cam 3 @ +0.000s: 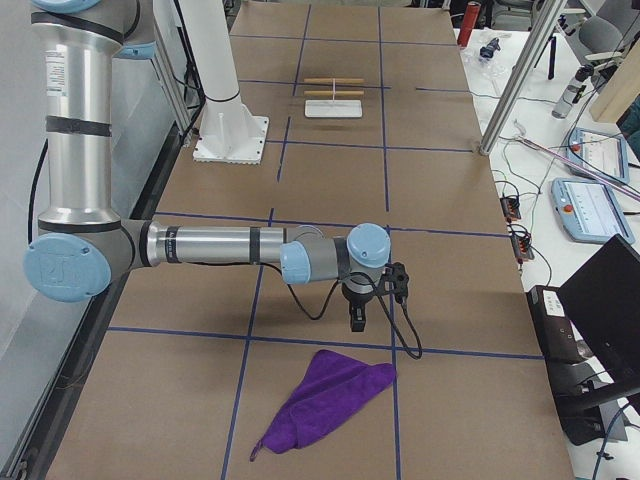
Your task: Hang towel on rack
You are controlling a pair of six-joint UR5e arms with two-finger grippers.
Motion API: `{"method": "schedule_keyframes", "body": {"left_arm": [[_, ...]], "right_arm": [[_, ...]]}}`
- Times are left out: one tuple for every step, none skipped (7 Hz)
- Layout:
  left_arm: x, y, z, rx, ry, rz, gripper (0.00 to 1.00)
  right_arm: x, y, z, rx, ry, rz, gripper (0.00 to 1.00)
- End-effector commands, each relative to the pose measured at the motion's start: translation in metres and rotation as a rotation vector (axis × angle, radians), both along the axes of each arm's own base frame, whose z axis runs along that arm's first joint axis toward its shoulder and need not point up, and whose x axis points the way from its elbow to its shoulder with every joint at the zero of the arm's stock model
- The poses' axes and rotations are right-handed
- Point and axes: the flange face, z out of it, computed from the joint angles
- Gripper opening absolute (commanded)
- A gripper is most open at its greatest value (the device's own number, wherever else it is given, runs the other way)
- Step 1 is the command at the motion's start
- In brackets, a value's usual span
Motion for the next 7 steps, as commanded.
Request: {"method": "schedule_keyframes", "body": {"left_arm": [[0.000,0.001,0.001,-0.004,0.001,-0.001,1.00],[0.001,0.003,0.003,-0.009,0.002,0.001,1.00],[0.001,0.005,0.005,-0.014,0.002,0.001,1.00],[0.001,0.007,0.008,-0.018,0.003,0.001,1.00],[0.001,0.007,0.007,-0.018,0.005,0.001,1.00],[0.001,0.007,0.008,-0.020,0.008,0.002,1.00],[0.001,0.007,0.009,-0.022,0.009,0.002,1.00]], "right_arm": [[0.003,0.006,0.060,0.072,0.022,-0.025,1.00],[0.005,0.018,0.075,0.044,0.029,-0.027,1.00],[0.008,0.043,0.090,0.011,0.030,-0.028,1.00],[0.010,0.063,0.105,-0.024,0.035,-0.029,0.99],[0.011,0.081,0.118,-0.056,0.041,-0.034,0.88],[0.010,0.095,0.129,-0.075,0.047,-0.047,0.83],[0.012,0.106,0.141,-0.090,0.070,-0.060,0.82]]}}
